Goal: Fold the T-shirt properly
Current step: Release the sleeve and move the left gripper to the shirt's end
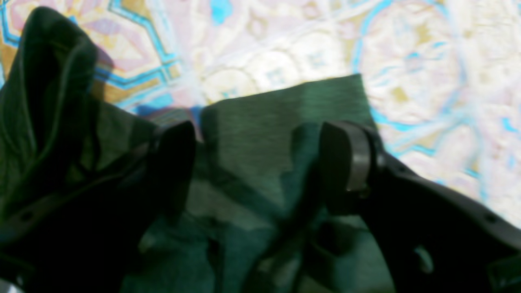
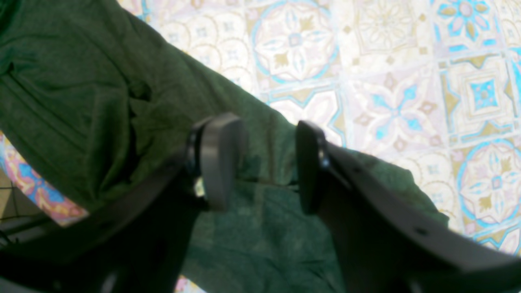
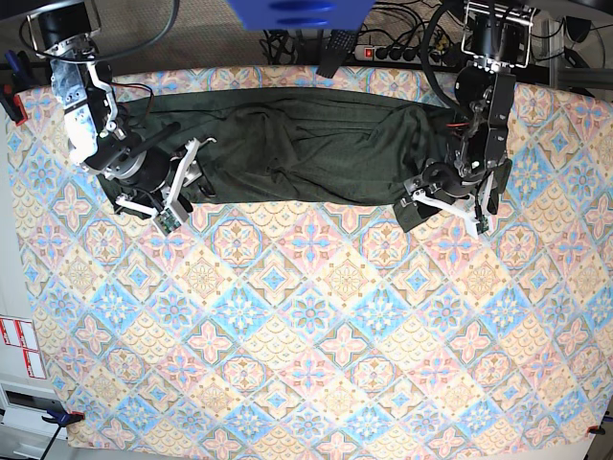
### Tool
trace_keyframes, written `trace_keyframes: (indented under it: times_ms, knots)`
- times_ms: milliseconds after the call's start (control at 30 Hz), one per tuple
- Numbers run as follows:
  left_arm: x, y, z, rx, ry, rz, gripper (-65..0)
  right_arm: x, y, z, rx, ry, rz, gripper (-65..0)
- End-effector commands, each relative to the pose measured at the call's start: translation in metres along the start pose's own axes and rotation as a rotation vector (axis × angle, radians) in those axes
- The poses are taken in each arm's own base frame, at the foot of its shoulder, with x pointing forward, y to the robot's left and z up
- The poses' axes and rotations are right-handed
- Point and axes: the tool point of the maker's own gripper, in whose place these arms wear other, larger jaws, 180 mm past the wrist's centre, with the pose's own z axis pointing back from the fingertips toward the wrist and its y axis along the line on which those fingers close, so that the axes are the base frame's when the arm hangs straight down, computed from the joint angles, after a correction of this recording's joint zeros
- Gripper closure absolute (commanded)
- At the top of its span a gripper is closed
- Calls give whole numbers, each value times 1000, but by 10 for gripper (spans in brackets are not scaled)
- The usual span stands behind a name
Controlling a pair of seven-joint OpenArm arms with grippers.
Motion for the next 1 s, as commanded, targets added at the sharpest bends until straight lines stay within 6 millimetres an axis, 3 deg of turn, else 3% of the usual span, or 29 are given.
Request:
trace_keyframes:
  times_ms: [0, 100, 200, 400, 467, 667, 833, 967]
  knots:
    - [13, -4, 0, -10, -31, 0, -454, 12, -5, 4, -7, -40, 11, -247]
    - [6, -8, -2, -19, -11, 20, -326, 12, -5, 4, -8, -39, 10, -247]
    - [5, -9, -2, -21, -10, 20, -131, 12, -5, 4, -8, -39, 10, -247]
    - [9, -17, 2, -44, -29, 28, 0, 12, -5, 4, -8, -40, 11, -247]
    - [17, -19, 7, -54, -51, 31, 0, 12, -5, 4, -8, -40, 11, -247]
    - [33, 8, 44, -36, -154, 95, 0, 12, -5, 4, -8, -40, 11, -247]
    - [34, 48, 80, 28, -217, 133, 0, 12, -6, 3, -9, -39, 10, -247]
    - [24, 78, 94, 93, -218, 153, 0, 12, -5, 3, -8, -40, 9, -247]
